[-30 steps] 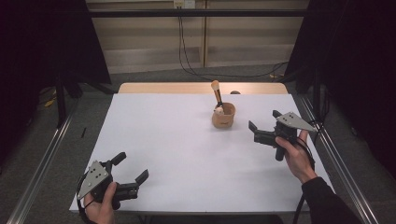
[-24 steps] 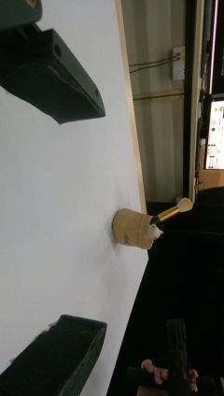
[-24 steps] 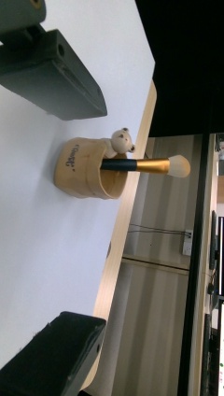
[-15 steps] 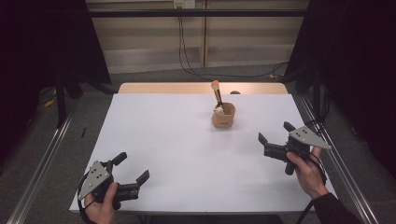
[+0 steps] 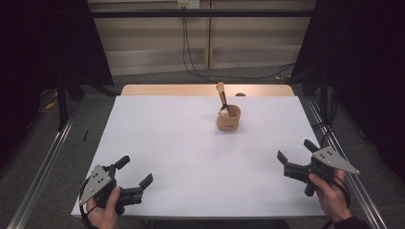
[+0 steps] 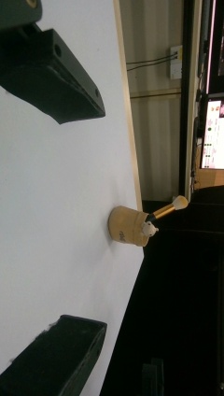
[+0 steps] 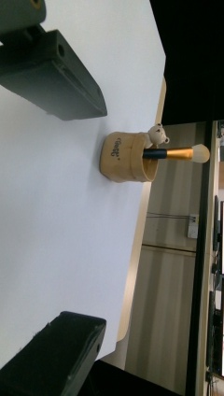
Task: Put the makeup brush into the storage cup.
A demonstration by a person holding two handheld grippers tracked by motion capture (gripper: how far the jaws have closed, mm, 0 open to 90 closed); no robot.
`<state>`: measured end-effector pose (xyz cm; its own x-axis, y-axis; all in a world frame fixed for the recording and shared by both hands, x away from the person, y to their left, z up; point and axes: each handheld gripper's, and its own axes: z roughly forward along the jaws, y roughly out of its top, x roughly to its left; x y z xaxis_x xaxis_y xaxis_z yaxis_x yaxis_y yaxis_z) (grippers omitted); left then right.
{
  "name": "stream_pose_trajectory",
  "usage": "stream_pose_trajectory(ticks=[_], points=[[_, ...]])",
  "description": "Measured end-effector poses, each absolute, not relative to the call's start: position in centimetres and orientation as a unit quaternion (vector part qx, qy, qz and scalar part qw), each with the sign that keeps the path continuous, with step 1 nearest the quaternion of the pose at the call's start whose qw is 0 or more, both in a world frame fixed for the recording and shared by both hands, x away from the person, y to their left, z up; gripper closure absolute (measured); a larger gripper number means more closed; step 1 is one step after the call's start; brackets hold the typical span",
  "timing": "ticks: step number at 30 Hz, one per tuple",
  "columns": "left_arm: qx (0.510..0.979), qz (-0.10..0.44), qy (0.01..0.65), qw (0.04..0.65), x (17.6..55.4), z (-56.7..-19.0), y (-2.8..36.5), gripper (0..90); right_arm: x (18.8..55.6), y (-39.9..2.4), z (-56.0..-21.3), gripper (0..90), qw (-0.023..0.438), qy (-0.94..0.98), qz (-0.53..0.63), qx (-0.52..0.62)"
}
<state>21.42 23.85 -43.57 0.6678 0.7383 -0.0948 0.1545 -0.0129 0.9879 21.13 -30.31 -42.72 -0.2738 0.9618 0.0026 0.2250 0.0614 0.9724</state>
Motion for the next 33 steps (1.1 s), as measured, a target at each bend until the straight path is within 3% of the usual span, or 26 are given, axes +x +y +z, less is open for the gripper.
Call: stream_pose_trajectory(ticks=[14,33], points=[[0.668,0.234,0.339,0.62,21.2,-43.6,23.8,0.7,17.2,-32.0,-43.5,0.8,0.386,0.614,0.483,0.49],[0.672,0.231,0.336,0.618,21.3,-43.6,23.8,0.7,17.2,-32.5,-44.1,0.8,0.393,0.611,0.484,0.488]])
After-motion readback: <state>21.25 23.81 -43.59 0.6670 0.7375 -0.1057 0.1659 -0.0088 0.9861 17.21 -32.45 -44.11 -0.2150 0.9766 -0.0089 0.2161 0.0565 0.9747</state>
